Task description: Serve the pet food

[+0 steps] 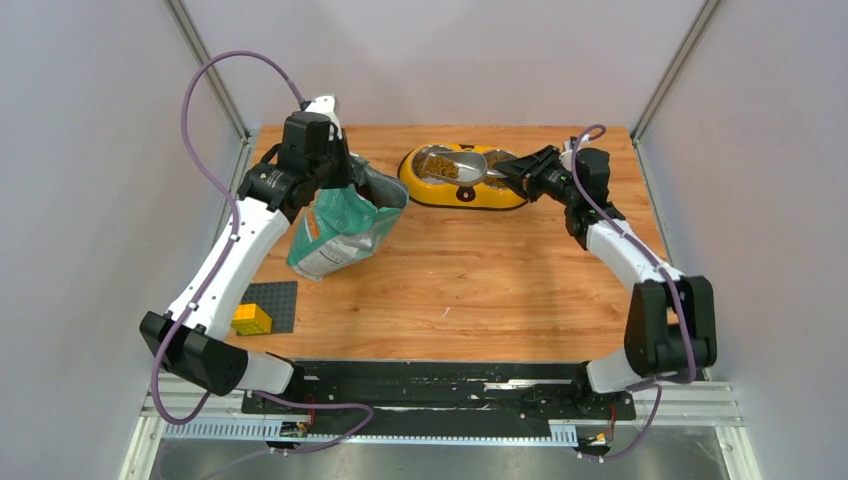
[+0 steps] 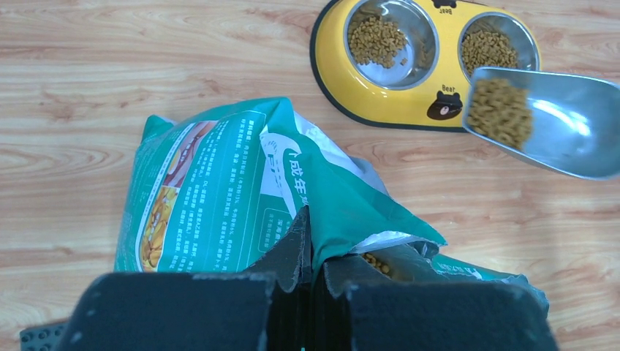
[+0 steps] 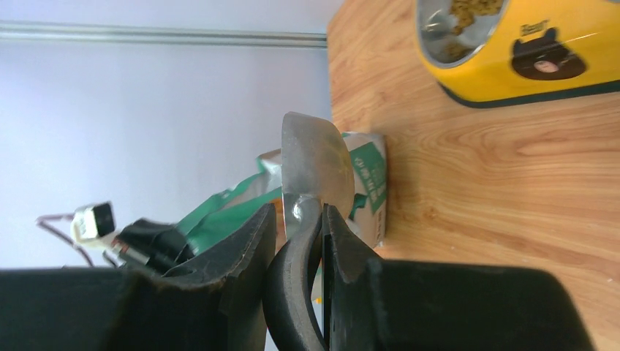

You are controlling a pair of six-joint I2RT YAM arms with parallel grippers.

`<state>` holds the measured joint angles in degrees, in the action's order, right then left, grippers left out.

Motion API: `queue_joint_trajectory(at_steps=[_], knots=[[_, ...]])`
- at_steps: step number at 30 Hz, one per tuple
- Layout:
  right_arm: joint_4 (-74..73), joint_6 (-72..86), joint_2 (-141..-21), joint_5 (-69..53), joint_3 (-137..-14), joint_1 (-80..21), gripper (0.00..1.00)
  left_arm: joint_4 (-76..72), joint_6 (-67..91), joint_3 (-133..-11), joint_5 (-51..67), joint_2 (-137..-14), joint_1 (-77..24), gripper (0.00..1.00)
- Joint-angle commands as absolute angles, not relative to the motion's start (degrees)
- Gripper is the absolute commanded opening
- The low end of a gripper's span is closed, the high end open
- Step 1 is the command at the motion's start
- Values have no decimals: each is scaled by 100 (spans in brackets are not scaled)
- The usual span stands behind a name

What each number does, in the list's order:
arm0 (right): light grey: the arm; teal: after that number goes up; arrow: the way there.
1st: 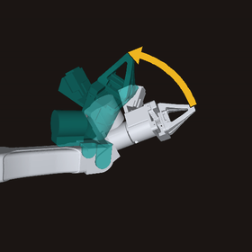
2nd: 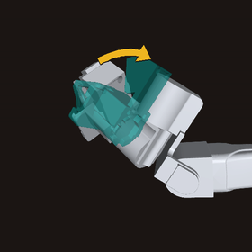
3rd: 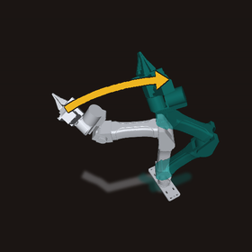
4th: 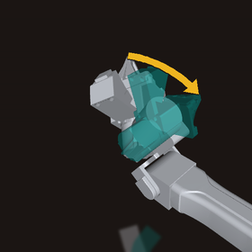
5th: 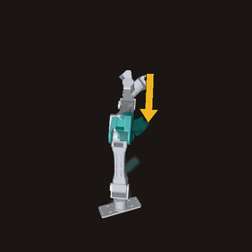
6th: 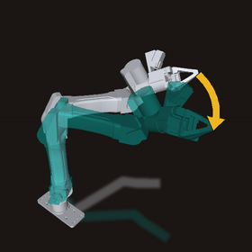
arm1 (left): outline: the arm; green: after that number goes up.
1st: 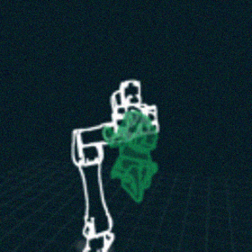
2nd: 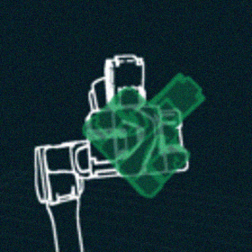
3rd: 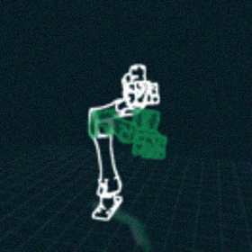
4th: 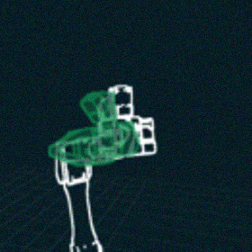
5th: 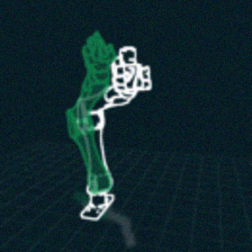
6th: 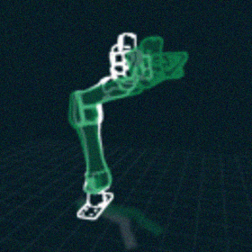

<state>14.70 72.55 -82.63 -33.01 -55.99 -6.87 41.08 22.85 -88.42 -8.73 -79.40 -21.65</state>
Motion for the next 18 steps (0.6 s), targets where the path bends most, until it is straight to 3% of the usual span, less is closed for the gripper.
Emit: queue_joint_trajectory(at_steps=[1,10,18], knots=[[2309,7278,-8987,-3412,-6119,-576,0,3942,2310,-8826,-902,-7642,-2074,0],[2200,6691,-10580,-3054,-7140,-514,0,3890,2264,-8760,-798,-7692,-2065,0],[1222,5421,-11146,-2163,-8081,-687,0,3864,2209,-8745,-801,-7688,-2066,0]])
